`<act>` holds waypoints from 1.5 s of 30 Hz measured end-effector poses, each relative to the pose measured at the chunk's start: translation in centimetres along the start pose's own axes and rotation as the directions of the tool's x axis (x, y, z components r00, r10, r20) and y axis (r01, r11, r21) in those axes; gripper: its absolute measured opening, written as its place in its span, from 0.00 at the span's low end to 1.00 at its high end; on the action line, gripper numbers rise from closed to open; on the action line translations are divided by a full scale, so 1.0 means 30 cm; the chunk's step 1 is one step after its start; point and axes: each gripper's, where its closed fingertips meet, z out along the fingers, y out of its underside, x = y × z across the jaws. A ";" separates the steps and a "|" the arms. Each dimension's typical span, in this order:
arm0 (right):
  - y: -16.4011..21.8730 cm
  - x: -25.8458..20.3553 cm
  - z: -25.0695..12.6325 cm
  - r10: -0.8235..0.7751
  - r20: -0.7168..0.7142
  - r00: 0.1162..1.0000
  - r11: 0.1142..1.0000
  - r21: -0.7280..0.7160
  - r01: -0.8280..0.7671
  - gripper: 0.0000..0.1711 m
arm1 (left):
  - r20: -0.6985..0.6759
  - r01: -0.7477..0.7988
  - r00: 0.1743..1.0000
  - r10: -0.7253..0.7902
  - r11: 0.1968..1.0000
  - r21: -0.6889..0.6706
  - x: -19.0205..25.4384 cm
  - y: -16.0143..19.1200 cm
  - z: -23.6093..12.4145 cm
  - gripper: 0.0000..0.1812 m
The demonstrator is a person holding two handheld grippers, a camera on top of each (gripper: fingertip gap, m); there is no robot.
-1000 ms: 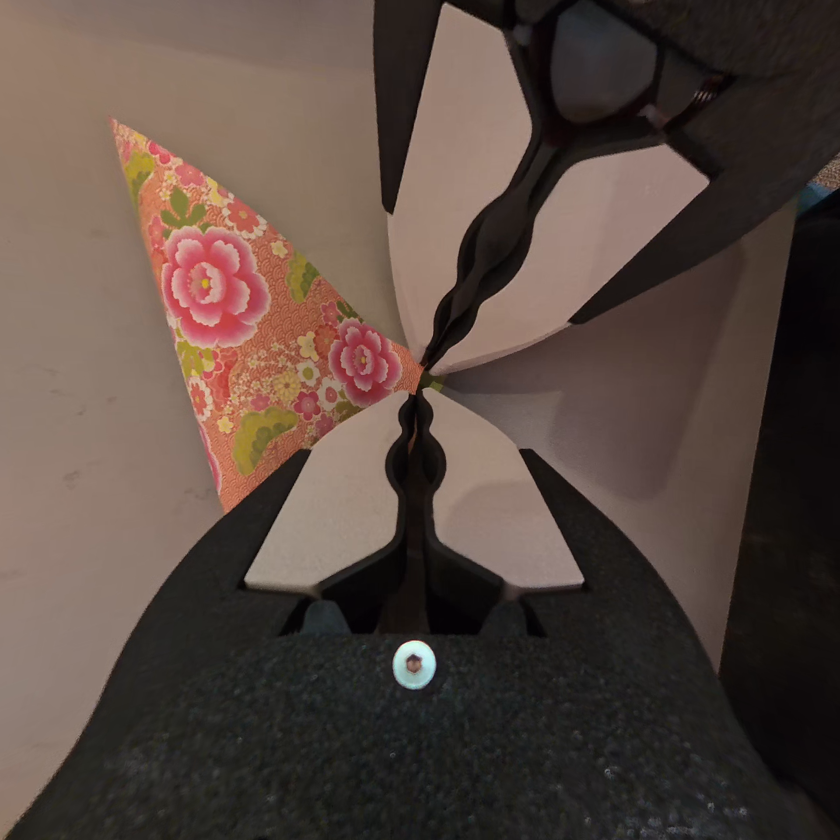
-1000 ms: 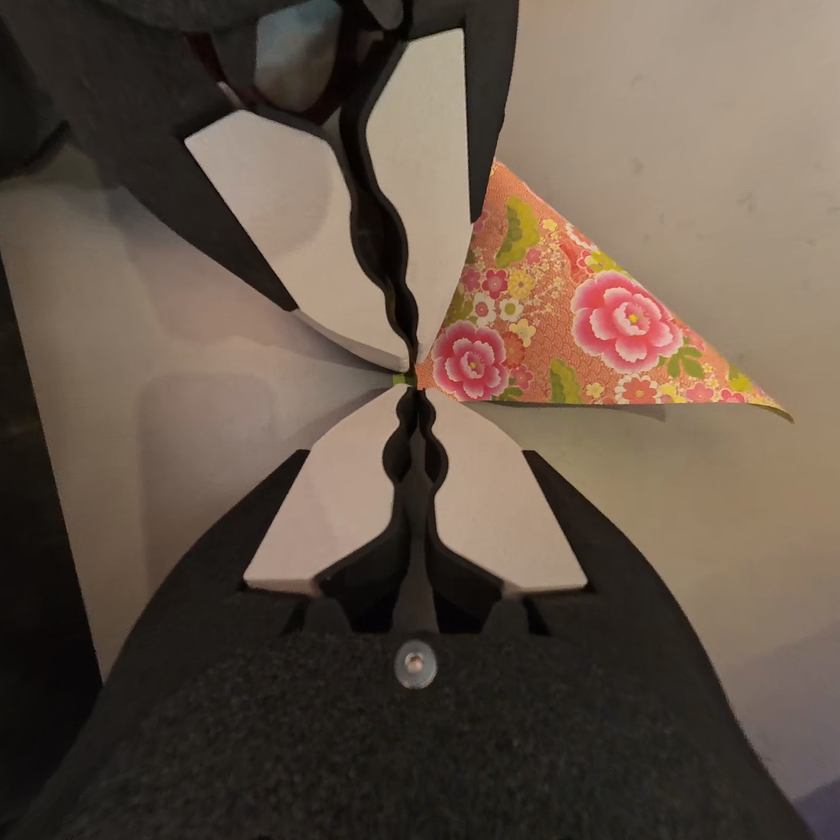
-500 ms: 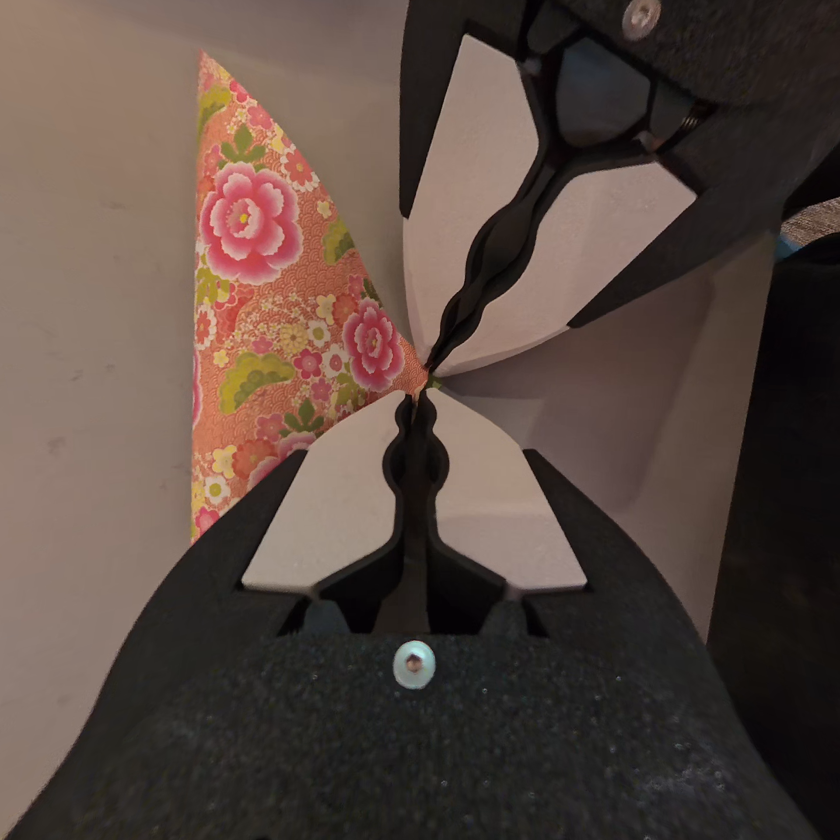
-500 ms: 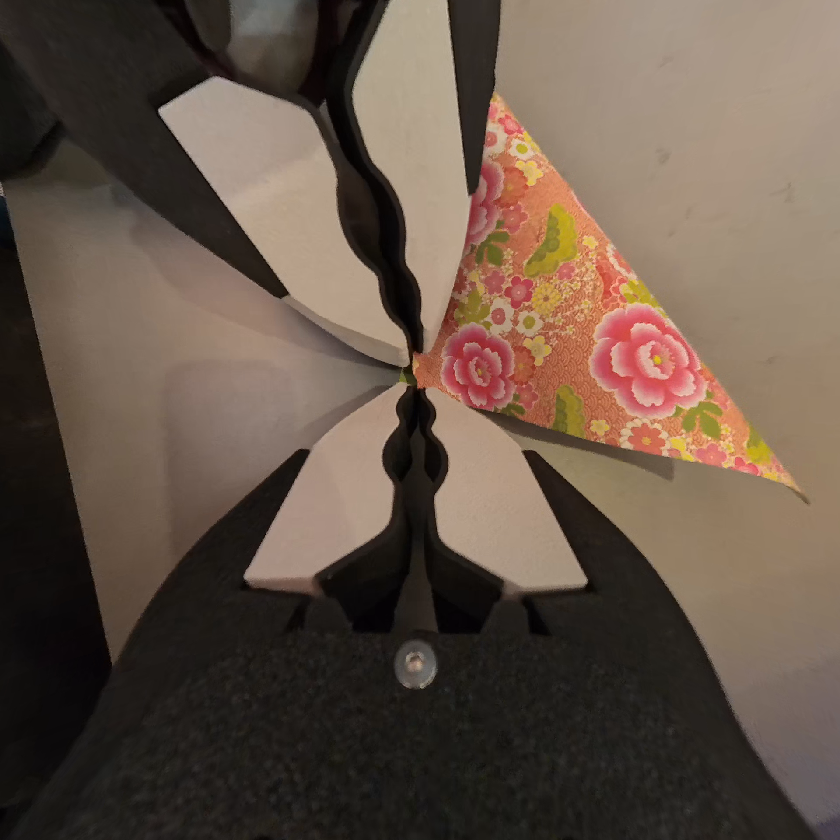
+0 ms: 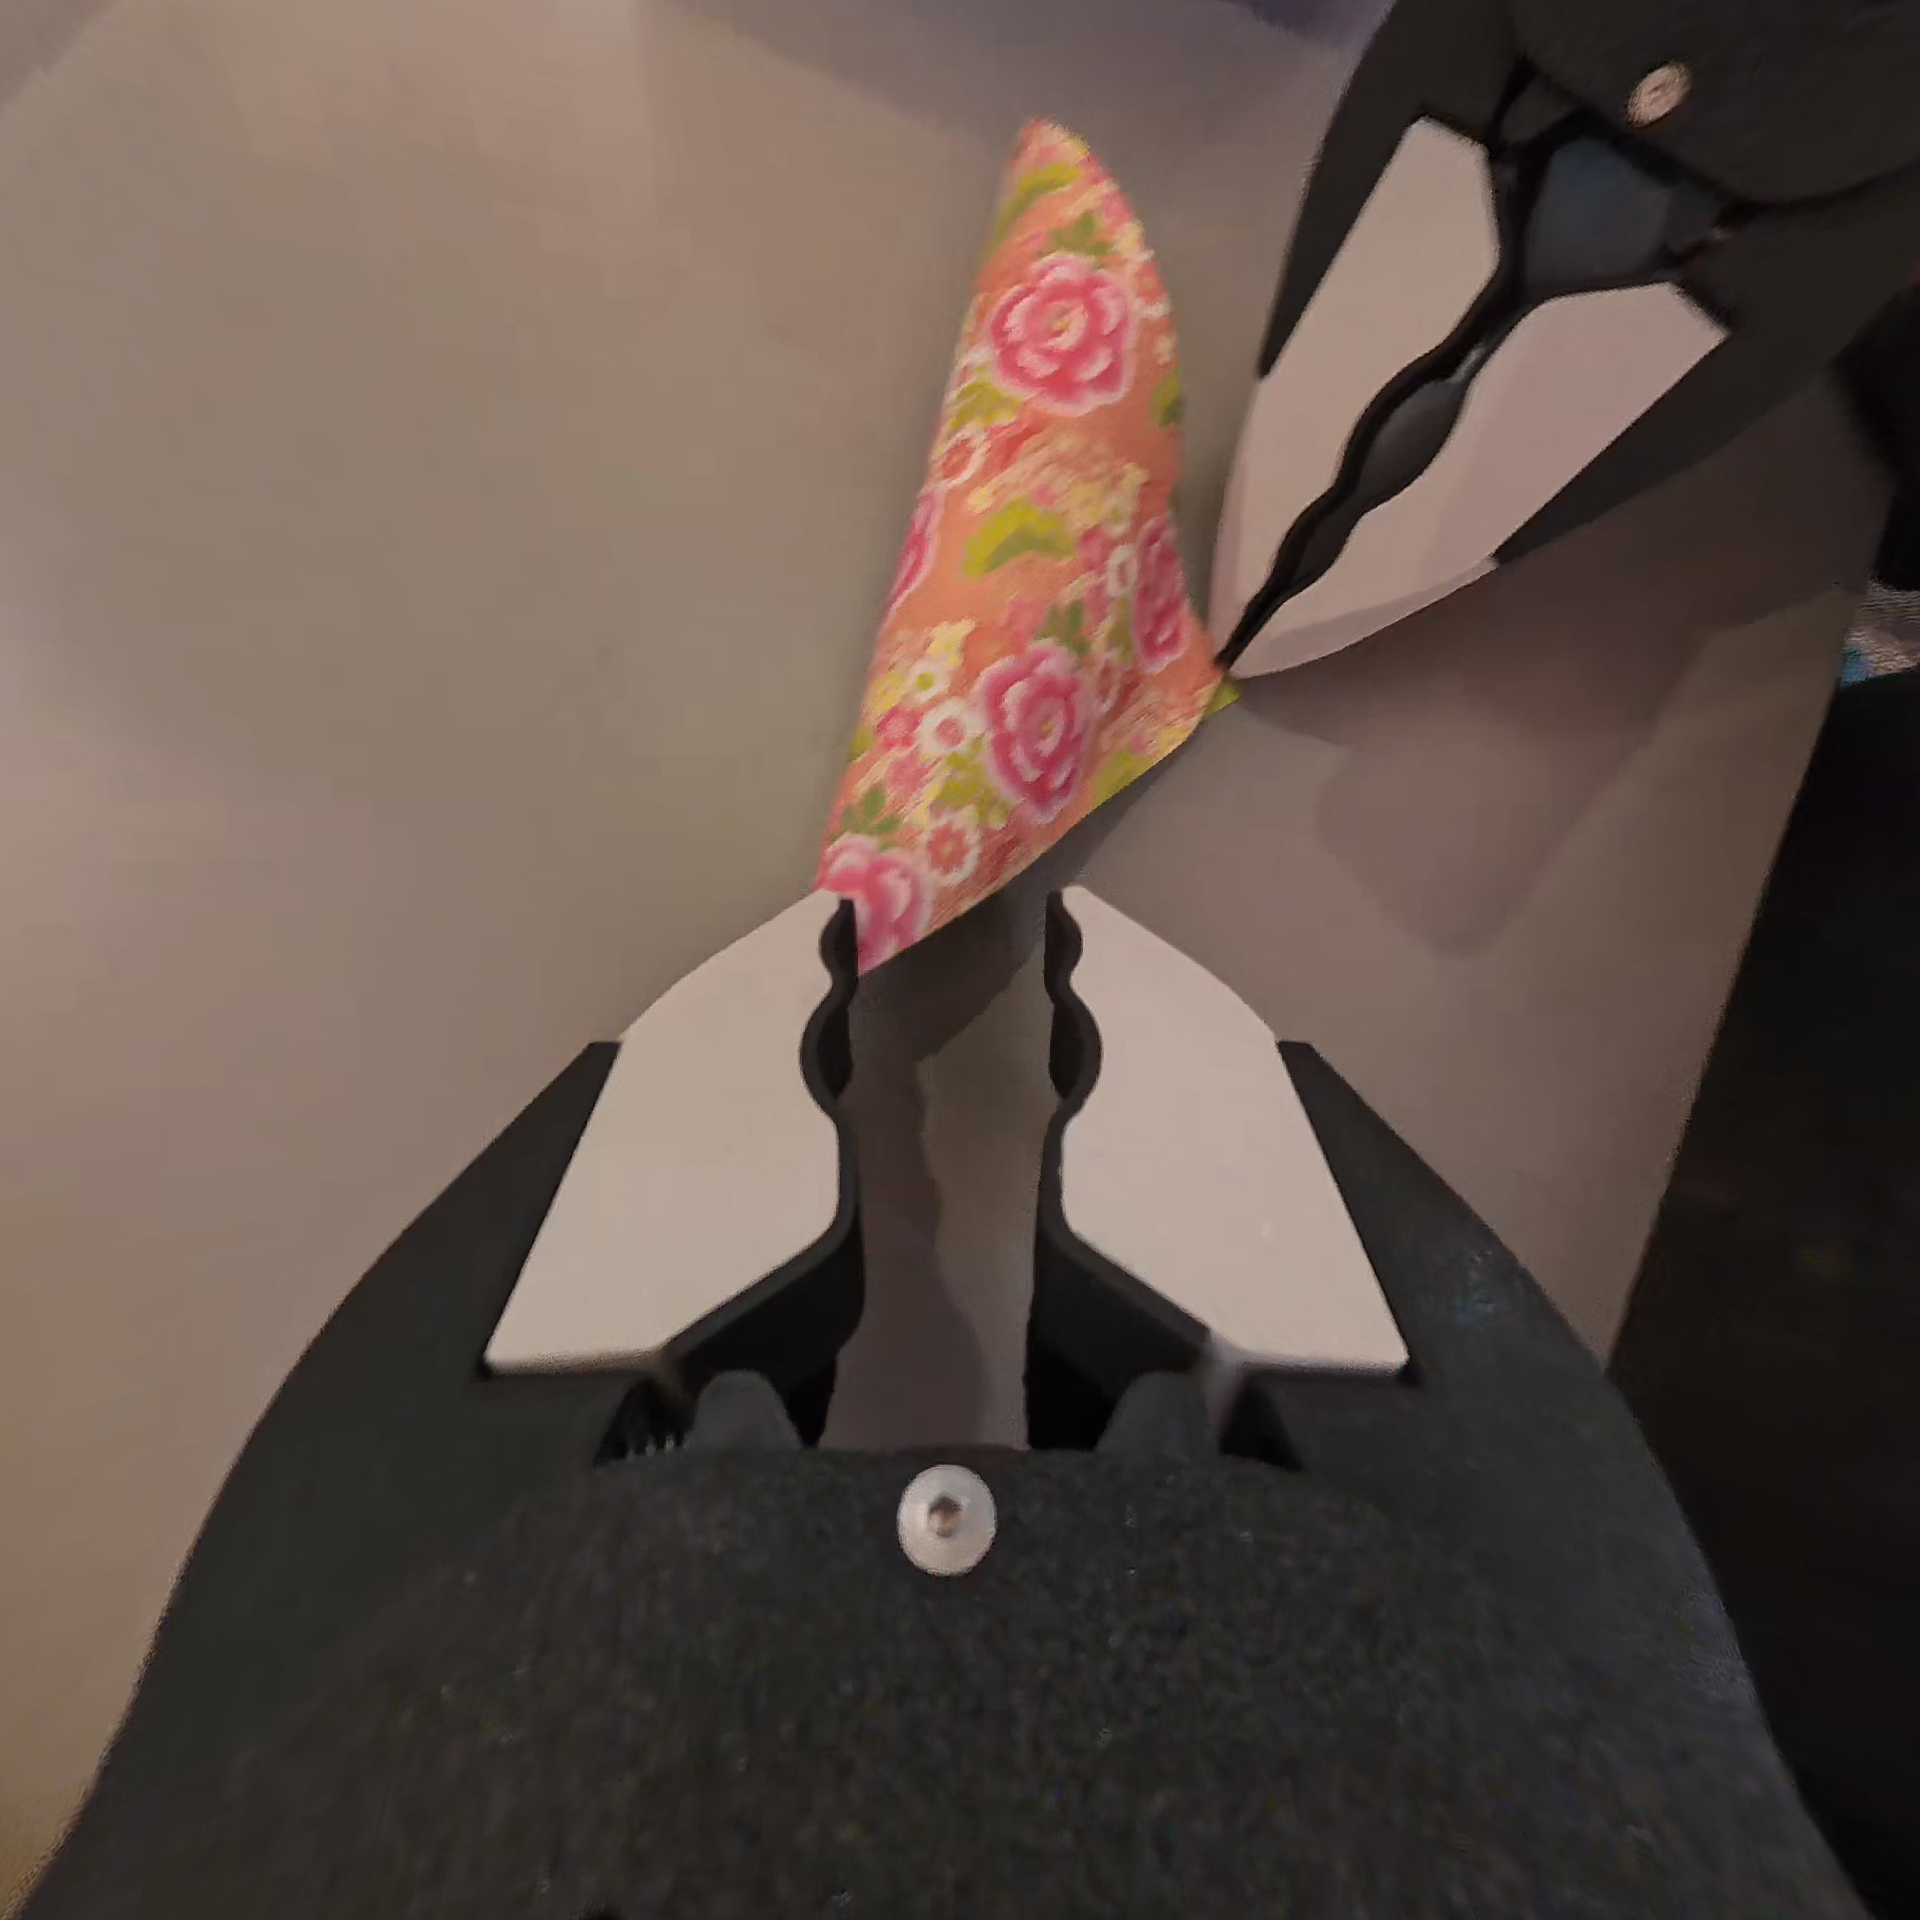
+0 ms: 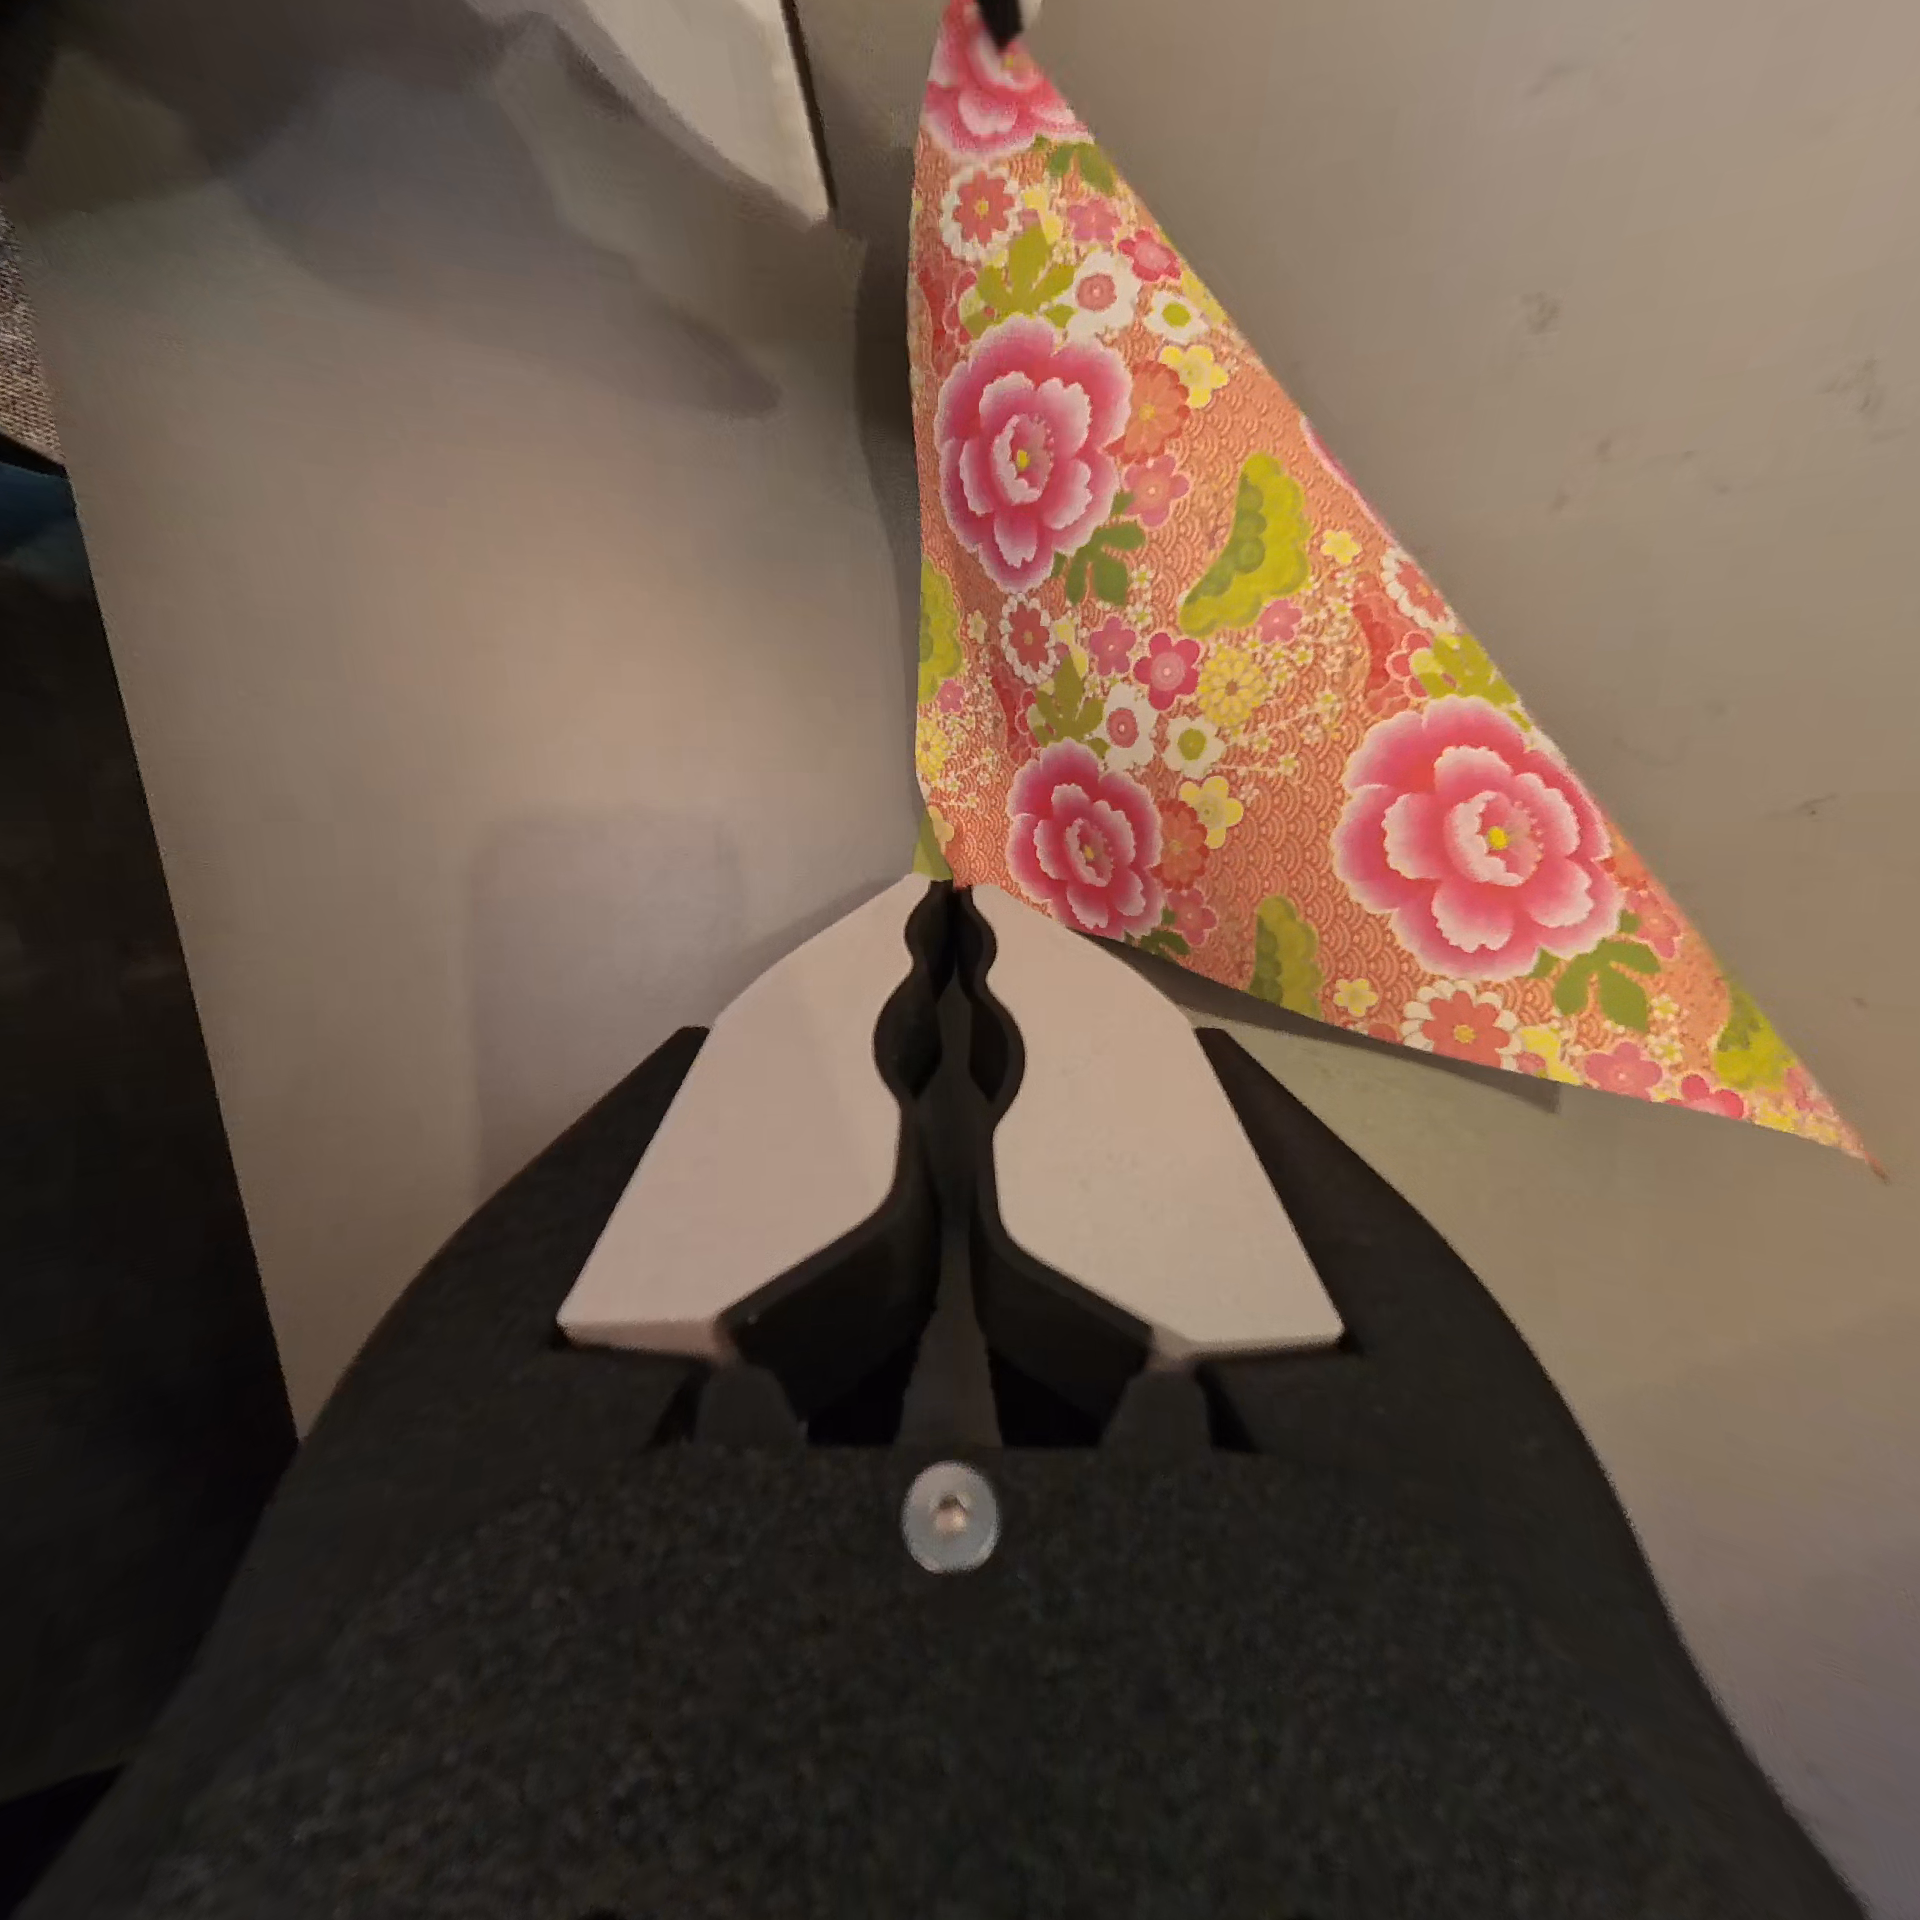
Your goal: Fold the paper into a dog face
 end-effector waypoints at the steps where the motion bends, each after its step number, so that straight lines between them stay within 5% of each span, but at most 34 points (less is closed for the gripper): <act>1: 0.000 0.000 0.000 0.001 0.000 1.000 1.000 0.000 -0.001 0.00 | 0.015 0.000 1.000 0.001 1.000 -0.010 -0.018 0.015 -0.002 0.20; 12: -0.002 0.002 0.001 0.015 0.016 1.000 1.000 -0.004 -0.015 0.00 | 0.067 -0.238 0.968 0.242 0.970 -0.053 -0.070 0.059 0.055 0.30; 16: -0.002 0.001 0.001 0.018 0.018 1.000 1.000 -0.005 -0.017 0.00 | 0.054 -0.284 0.957 0.286 0.958 -0.033 -0.076 0.023 0.099 0.22; 19: -0.002 0.001 0.001 0.020 0.019 1.000 1.000 -0.008 -0.020 0.00 | 0.049 -0.297 0.954 0.297 0.955 -0.002 -0.080 -0.002 0.111 0.07; 20: -0.002 0.001 0.002 0.021 0.019 1.000 1.000 -0.011 -0.021 0.00 | 0.039 -0.294 0.955 0.293 0.956 0.006 -0.078 -0.006 0.112 0.00; 31: -0.018 0.020 0.003 -0.017 -0.005 1.000 1.000 -0.017 0.016 0.00 | -0.144 0.029 0.989 -0.037 0.998 -0.052 -0.061 0.033 0.124 0.00; 45: -0.002 -0.017 -0.007 -0.183 0.059 0.981 0.979 -0.079 0.188 0.00 | -0.124 -0.031 0.992 0.021 0.997 -0.077 -0.061 0.041 0.128 0.00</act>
